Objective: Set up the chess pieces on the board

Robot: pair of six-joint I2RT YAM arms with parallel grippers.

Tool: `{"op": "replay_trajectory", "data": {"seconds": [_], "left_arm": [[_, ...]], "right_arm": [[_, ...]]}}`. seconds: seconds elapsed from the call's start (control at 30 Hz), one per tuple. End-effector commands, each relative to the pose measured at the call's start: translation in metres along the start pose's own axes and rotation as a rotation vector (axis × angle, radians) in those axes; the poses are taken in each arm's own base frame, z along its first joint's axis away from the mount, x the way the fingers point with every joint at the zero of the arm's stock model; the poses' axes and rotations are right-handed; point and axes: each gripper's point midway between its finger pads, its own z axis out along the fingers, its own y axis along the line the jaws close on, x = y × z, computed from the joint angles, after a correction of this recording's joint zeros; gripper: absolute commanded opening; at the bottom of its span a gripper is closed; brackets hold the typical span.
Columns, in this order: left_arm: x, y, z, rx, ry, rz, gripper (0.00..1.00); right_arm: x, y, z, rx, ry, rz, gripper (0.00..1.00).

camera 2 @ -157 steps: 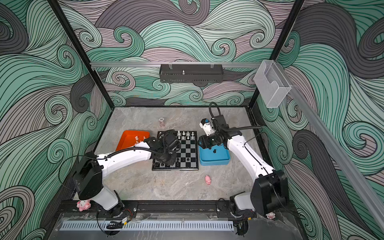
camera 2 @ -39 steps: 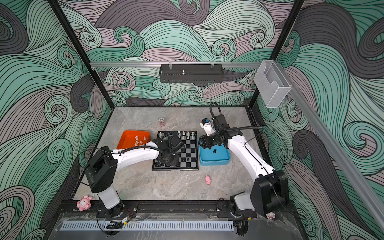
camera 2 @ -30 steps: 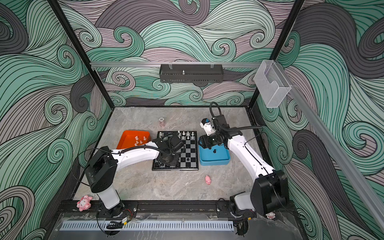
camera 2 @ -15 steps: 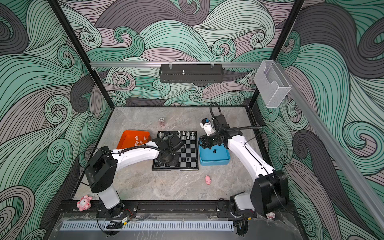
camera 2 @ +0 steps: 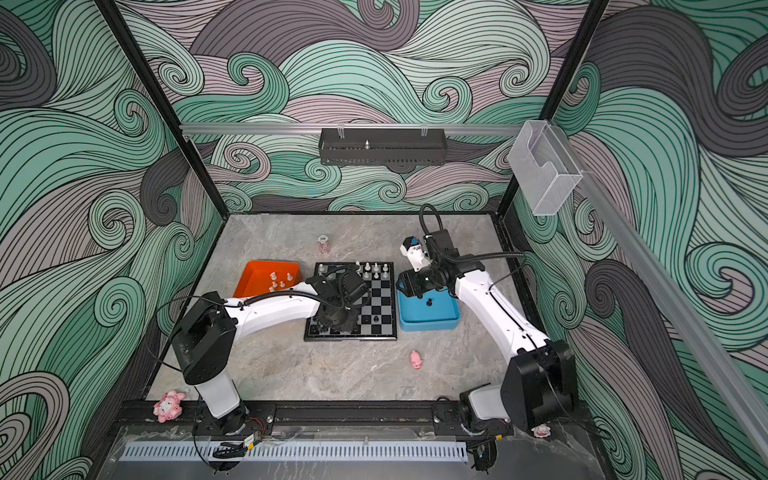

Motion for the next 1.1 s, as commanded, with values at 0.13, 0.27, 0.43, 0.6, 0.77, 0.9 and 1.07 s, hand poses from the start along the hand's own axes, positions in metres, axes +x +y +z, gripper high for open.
{"op": "replay_trajectory", "data": {"seconds": [0.13,0.27,0.43,0.6,0.77,0.9,1.07], "left_arm": [[-0.0005,0.0014,-0.0039,-0.029,0.015,0.004,0.01],[0.0011,0.0026,-0.0047,-0.035,0.019,0.006,0.01],[0.0015,0.0031,-0.0052,-0.037,0.019,0.004,0.00],[0.0004,0.0025,-0.0053,-0.034,0.017,0.005,0.01],[0.0004,0.0004,-0.0045,-0.025,0.019,0.008,0.01],[-0.0019,-0.0014,-0.0054,-0.018,0.011,0.009,0.01],[-0.0028,-0.0021,-0.0056,-0.017,0.009,0.008,0.01]], "right_arm": [[0.0051,-0.0017,0.0010,0.001,0.007,-0.005,0.61],[0.0049,-0.0020,0.0011,0.002,0.007,-0.005,0.61],[0.0049,-0.0016,0.0013,0.000,0.007,-0.005,0.61],[0.0043,-0.0016,0.0006,0.001,0.005,-0.006,0.61],[0.0048,-0.0018,0.0011,0.001,0.006,-0.005,0.61],[0.0047,-0.0017,0.0007,0.001,0.005,-0.005,0.61],[0.0049,-0.0019,0.0012,0.001,0.007,-0.005,0.61]]}}
